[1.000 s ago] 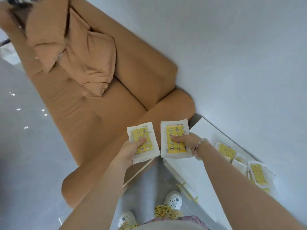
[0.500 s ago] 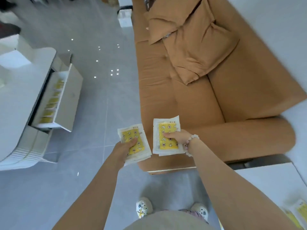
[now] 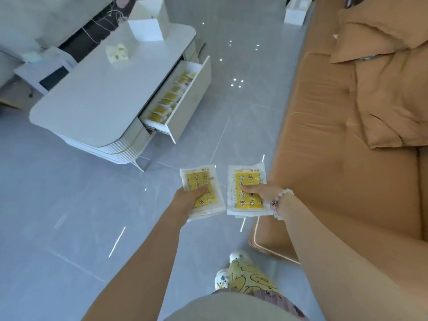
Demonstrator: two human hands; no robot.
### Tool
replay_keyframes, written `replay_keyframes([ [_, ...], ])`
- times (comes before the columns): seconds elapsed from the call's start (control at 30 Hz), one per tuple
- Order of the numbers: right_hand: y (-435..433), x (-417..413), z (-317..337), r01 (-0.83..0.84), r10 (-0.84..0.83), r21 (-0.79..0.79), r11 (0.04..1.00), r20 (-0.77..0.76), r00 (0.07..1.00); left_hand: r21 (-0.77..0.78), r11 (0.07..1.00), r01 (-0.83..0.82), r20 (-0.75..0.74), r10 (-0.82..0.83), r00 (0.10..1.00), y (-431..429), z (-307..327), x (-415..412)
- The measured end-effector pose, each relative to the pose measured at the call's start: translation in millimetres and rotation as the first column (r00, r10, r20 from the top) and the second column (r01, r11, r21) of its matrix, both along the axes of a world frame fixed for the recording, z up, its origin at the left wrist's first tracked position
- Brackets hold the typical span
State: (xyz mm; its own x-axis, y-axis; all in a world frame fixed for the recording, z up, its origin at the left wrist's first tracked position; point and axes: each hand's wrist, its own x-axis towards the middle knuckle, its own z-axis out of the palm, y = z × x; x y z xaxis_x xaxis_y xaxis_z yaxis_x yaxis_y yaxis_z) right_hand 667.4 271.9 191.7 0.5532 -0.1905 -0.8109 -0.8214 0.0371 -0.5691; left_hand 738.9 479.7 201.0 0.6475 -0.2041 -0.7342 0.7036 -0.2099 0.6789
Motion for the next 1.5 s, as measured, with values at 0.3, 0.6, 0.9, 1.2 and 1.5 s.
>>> replay_keyframes([
  [0.3,-9.8,82.7,0.2,-0.111,0.110,-0.049,0.993,-0.026,0.994,-0.028,0.996,-0.088,-0.039,0.087,0.995,-2.0,-8.9,57.8],
  [0.6,-64.7,164.9,-7.4,-0.092,0.090,-0.013,0.996,-0.072,0.993,-0.027,0.996,-0.082,-0.092,0.079,0.993,-56.9,-10.1,140.2],
  [0.9,-49.6,266.3,-17.9,-0.157,0.160,0.045,0.987,-0.071,0.985,-0.005,0.984,-0.176,-0.101,0.174,0.979,-43.6,-8.9,222.4],
  [1.2,-21.8,383.5,-15.5,-0.219,0.218,0.005,0.976,-0.091,0.972,0.011,0.986,-0.165,-0.125,0.165,0.978,-22.5,-19.2,330.2],
  [1.5,-11.4,505.6,-21.2,-0.190,0.189,-0.005,0.982,-0.099,0.977,-0.002,0.983,-0.181,-0.129,0.180,0.975,-5.8,-31.6,467.4],
])
